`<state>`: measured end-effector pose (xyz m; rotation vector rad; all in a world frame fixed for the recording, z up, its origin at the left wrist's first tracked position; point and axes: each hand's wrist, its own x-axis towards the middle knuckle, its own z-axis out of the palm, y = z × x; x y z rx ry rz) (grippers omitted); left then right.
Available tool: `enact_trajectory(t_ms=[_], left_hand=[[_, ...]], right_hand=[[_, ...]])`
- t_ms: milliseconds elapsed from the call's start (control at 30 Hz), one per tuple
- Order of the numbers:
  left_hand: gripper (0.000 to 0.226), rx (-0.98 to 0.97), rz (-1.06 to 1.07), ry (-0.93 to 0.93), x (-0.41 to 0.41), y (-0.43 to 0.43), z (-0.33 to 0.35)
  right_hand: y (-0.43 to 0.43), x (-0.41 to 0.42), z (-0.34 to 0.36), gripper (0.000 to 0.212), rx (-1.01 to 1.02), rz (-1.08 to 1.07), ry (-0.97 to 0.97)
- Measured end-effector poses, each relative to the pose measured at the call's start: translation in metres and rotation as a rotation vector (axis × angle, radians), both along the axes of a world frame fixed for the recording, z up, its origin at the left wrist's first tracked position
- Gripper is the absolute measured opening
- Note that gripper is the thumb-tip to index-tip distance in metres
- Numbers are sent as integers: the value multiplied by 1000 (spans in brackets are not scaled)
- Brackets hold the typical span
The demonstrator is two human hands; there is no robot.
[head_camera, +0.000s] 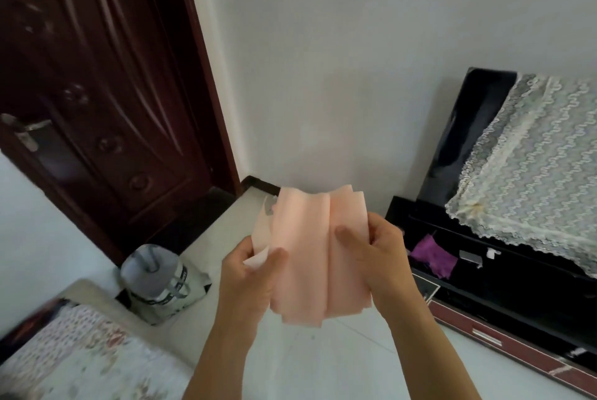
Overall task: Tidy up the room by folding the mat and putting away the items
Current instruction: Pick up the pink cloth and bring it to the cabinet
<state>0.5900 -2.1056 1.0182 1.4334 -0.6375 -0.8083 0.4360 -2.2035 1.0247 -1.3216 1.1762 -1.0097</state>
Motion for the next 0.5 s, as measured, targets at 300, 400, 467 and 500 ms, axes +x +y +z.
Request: enact_trajectory(t_ms=[300, 400, 467, 500], left_hand=[[28, 117, 43, 49, 112, -124, -78], [28, 181, 37, 16, 149, -164, -98], [28, 215, 31, 3, 171, -187, -111], [28, 237, 26, 2, 181, -196, -116]], right_hand=[[-125, 118, -71, 11, 78, 11, 100], [-162, 153, -92, 8, 100, 9, 144], [-184, 173, -107, 5, 132, 10, 158], [-193, 182, -114, 5, 155, 8, 164]])
